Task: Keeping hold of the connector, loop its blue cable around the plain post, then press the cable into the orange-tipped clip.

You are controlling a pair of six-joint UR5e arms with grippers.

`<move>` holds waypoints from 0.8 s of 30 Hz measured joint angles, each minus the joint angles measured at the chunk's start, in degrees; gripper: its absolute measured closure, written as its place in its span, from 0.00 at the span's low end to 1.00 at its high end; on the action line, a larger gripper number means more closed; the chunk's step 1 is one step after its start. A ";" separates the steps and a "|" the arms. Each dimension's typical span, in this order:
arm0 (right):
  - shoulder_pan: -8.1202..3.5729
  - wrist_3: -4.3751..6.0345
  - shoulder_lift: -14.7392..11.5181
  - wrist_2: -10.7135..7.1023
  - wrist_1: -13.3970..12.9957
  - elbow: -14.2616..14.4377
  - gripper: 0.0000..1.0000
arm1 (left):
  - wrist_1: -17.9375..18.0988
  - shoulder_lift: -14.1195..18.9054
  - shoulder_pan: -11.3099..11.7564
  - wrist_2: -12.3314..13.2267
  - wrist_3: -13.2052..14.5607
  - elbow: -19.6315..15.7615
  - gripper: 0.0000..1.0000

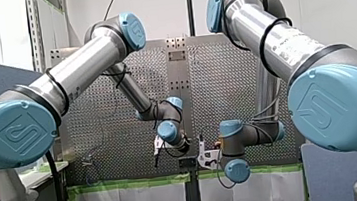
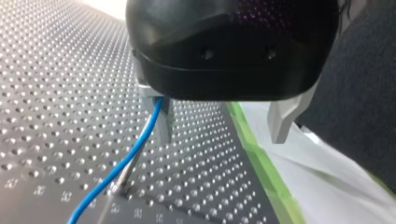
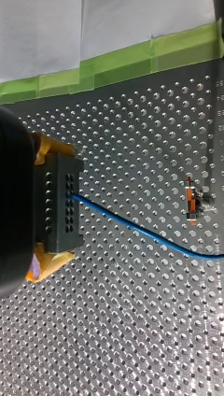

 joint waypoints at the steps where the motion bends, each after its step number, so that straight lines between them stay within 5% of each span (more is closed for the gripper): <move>1: 0.00 0.03 0.00 0.00 0.01 0.00 1.00 | 0.02 0.00 0.02 0.63 -0.01 -0.08 0.00; 8: -0.06 0.08 -0.02 0.00 0.34 -0.01 1.00 | 0.20 0.00 0.15 3.34 0.01 -0.39 0.00; 24: -1.06 0.08 -0.02 2.72 2.14 -0.01 1.00 | 0.71 0.00 0.21 3.52 0.52 -0.64 0.00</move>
